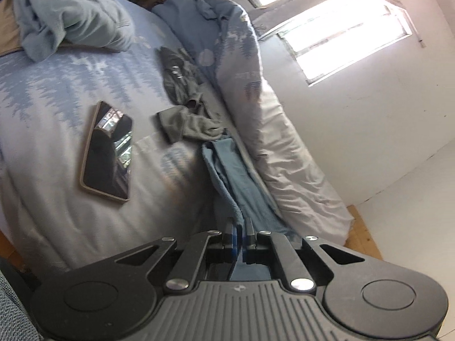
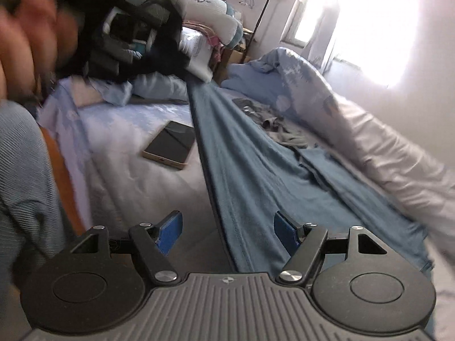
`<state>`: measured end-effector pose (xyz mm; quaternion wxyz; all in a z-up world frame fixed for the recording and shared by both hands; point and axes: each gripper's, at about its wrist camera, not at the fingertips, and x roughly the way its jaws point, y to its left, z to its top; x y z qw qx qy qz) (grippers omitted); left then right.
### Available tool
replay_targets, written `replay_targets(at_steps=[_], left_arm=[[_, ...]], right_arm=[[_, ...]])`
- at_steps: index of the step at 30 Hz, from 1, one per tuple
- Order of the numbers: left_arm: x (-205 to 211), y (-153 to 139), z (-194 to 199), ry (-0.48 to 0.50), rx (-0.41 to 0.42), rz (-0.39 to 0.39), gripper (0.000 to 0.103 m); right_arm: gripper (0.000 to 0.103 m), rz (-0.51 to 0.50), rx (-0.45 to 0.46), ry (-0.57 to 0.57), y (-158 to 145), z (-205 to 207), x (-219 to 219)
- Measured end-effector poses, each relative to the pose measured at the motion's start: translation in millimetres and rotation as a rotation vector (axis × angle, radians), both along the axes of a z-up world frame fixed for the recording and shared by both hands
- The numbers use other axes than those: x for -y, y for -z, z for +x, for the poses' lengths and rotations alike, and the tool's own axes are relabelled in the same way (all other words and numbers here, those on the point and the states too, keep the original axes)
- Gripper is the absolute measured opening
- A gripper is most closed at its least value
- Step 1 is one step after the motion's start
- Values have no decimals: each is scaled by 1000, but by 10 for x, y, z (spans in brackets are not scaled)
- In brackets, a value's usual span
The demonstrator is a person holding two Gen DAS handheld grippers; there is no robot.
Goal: Fold clothes
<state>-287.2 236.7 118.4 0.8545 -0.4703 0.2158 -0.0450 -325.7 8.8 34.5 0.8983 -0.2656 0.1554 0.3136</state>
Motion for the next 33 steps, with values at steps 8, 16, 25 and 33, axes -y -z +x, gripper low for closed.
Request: replay_targets(at_steps=[8, 16, 25, 33], left_arm=[[1, -155, 69, -23, 32, -18, 0], [-38, -212, 130, -69, 36, -33, 0], [-63, -257, 193, -81, 46, -15, 0], [-92, -188, 233, -101, 6, -11, 0]], right_arm=[[66, -196, 82, 147, 461, 259, 214], [66, -422, 119, 268, 719, 293, 1221], [66, -582, 103, 377, 827, 223, 2088], [18, -691, 121, 331, 884, 150, 2312]])
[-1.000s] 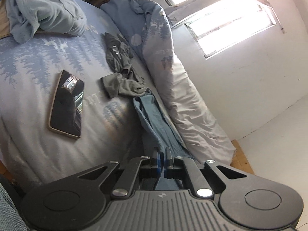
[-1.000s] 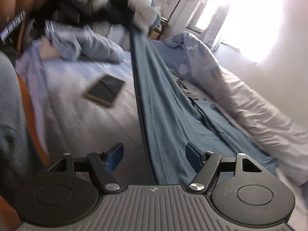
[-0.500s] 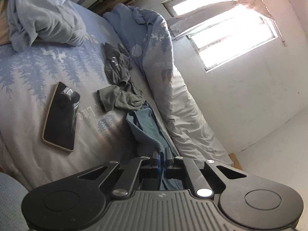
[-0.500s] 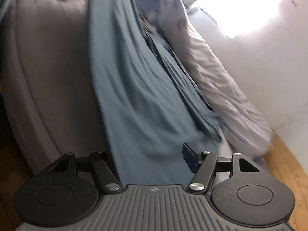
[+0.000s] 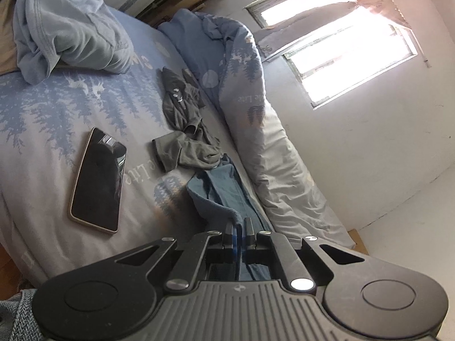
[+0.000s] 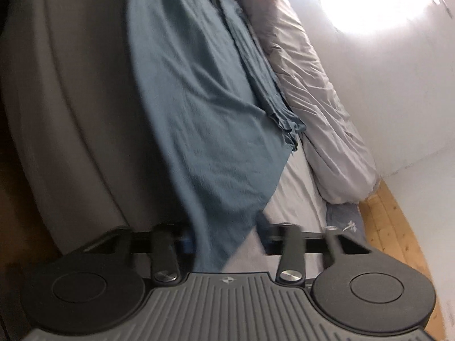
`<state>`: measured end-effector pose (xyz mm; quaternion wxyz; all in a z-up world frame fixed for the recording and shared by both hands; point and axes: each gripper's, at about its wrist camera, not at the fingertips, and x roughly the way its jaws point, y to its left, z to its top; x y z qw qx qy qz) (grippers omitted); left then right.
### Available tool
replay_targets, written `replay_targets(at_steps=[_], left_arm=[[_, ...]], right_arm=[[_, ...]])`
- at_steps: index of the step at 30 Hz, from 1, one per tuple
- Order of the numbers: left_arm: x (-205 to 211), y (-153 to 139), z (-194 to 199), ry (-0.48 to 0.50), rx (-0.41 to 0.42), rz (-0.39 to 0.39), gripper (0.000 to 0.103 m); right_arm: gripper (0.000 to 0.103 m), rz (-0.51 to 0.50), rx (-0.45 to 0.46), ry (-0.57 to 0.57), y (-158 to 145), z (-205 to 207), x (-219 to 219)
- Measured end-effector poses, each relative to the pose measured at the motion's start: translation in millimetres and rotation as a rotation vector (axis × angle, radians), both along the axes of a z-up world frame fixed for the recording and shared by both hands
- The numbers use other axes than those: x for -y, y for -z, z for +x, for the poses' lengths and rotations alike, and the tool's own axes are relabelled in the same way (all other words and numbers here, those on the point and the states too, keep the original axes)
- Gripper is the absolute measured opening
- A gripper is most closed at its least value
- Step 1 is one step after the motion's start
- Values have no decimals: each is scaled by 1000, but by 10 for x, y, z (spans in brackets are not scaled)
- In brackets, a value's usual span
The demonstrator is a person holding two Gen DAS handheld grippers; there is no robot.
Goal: Fold clothes
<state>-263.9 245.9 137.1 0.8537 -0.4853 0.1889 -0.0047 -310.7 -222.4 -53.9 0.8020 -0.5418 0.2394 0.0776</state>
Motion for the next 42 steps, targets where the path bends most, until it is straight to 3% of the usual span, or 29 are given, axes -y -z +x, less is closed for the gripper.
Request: replay_targets(at_steps=[3, 5, 21, 37, 42], left_arm=[[-35, 17, -9, -11, -14, -5, 0], [-41, 20, -28, -14, -18, -4, 0], [-41, -241, -301, 39, 16, -35, 0], [51, -691, -928, 104, 105, -58, 0], [81, -786, -1018, 122, 143, -52, 0]], right_arm=[[4, -27, -8, -50, -70, -67, 63], [2, -42, -14, -81, -153, -96, 93], [0, -180, -60, -214, -1513, -103, 464], [0, -333, -198, -365, -2215, -947, 589], [0, -295, -143, -350, -2489, -1024, 591]])
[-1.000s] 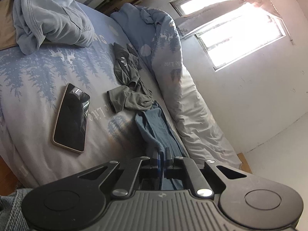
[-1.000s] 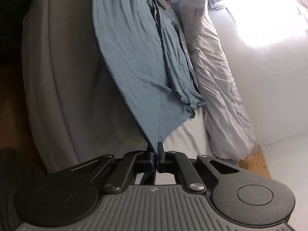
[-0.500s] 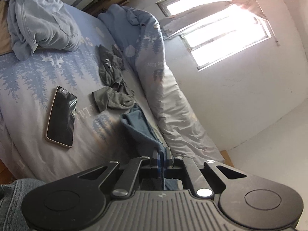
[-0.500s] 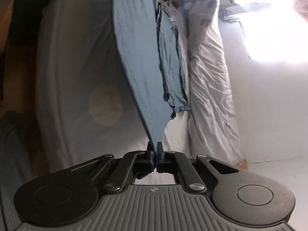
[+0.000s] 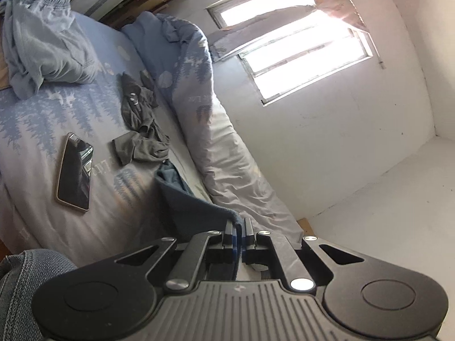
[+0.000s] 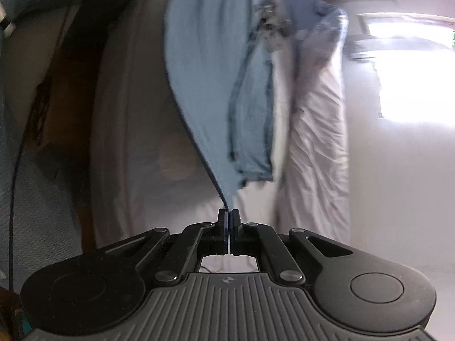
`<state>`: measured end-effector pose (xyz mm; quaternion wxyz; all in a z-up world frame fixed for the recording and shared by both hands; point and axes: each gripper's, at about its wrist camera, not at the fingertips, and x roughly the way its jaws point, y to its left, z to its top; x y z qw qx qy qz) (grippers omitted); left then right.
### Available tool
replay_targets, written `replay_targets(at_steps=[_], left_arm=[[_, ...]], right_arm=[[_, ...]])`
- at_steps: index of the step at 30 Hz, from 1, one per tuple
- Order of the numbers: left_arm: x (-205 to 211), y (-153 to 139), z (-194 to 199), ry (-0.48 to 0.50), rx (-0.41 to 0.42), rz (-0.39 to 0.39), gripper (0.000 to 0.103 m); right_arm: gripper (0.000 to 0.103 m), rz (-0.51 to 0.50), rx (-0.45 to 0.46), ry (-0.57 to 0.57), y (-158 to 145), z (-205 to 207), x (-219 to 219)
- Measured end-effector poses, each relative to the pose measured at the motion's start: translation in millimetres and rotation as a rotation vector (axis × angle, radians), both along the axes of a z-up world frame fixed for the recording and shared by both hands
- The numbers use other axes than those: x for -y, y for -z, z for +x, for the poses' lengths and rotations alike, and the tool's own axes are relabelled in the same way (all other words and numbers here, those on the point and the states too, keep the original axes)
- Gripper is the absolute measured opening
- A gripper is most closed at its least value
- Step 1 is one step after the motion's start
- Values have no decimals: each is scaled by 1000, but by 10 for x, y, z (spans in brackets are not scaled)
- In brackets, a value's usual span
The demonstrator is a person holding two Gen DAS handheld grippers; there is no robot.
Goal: Fold clothes
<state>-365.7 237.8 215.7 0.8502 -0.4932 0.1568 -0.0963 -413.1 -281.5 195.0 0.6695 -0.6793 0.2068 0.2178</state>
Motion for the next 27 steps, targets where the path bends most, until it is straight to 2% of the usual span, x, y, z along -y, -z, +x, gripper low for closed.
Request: replay_targets(at_steps=[4, 8, 12, 21, 24, 27], left_arm=[[-9, 81, 5, -3, -42, -18, 0], [-50, 87, -57, -9, -40, 1, 0], [-57, 65, -126, -5, -32, 18, 0], [-60, -87, -475, 0, -29, 43, 0], [-72, -201, -627, -2, -16, 55, 0], [-92, -236, -659, -2, -24, 58, 0]], right_arm=[[0, 38, -23, 22, 76, -33, 6], [0, 34, -47, -4, 289, -190, -20], [0, 37, -76, -3, 323, -284, -59], [0, 36, -166, -4, 63, -521, -131], [0, 34, -208, -5, -96, -651, -147], [0, 75, -203, 9, -299, -691, -164]])
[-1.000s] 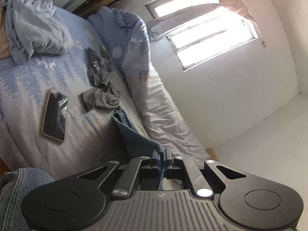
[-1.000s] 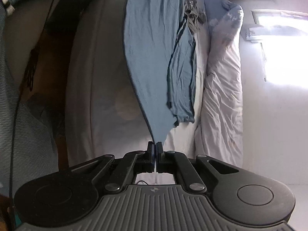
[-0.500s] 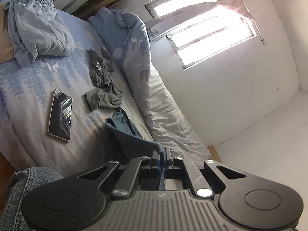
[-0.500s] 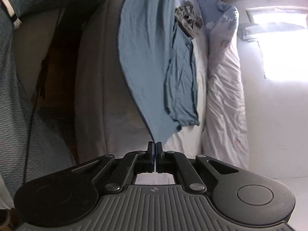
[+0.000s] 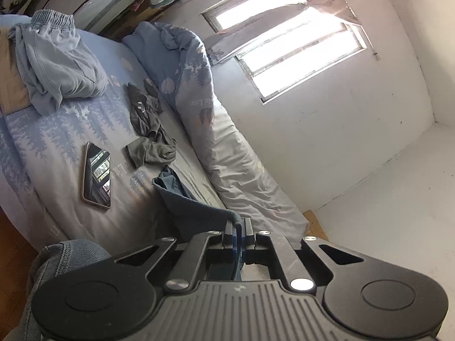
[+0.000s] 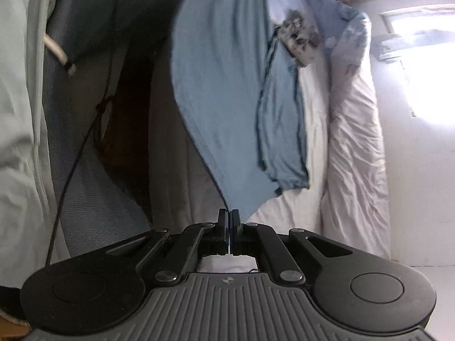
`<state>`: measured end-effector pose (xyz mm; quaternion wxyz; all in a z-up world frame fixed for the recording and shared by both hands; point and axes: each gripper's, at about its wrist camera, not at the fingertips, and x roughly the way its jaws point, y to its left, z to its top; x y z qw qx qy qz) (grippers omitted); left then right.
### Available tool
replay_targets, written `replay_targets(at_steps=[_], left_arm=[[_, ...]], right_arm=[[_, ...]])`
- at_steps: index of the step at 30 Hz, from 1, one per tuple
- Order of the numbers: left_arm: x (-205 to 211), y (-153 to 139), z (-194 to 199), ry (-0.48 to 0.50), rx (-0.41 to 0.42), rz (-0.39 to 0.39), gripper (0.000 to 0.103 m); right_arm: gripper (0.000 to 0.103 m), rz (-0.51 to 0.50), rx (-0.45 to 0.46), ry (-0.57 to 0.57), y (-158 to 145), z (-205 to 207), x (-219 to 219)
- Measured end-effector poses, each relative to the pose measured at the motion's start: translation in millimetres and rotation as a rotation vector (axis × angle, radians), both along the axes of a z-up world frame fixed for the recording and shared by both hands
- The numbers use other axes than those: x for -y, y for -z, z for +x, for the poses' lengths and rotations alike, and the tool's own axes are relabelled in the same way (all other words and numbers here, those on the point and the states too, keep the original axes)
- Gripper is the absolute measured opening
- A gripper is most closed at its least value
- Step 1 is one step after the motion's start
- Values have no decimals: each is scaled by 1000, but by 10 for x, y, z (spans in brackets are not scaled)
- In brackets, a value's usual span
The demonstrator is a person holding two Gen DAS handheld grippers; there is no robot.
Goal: Fold clothes
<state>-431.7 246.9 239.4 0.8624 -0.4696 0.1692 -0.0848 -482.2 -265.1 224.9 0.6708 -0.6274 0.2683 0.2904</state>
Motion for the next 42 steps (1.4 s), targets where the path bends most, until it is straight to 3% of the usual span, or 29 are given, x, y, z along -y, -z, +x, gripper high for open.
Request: replay_targets(at_steps=[9, 13, 19, 25, 29, 35, 42], left_arm=[[-151, 238, 557, -35, -122, -98, 0], [-202, 231, 879, -77, -132, -123, 0], [-249, 154, 1644, -142, -144, -119, 0], [-209, 300, 2620, -174, -204, -96, 0], [-103, 487, 3274, -182, -240, -22, 0], [36, 1032, 4163, -201, -323, 68, 0], [145, 1740, 4750, -204, -398, 136, 0]], right_arm=[[0, 67, 83, 40, -52, 621, -19], [0, 102, 115, 68, -75, 992, -28], [0, 153, 144, 141, -174, 1731, 13], [0, 165, 128, 201, -111, 2636, 46], [0, 165, 92, 230, 113, 3283, 6], [0, 153, 3, 280, 755, 4269, 15], [0, 155, -75, 351, 1548, 5084, 25]])
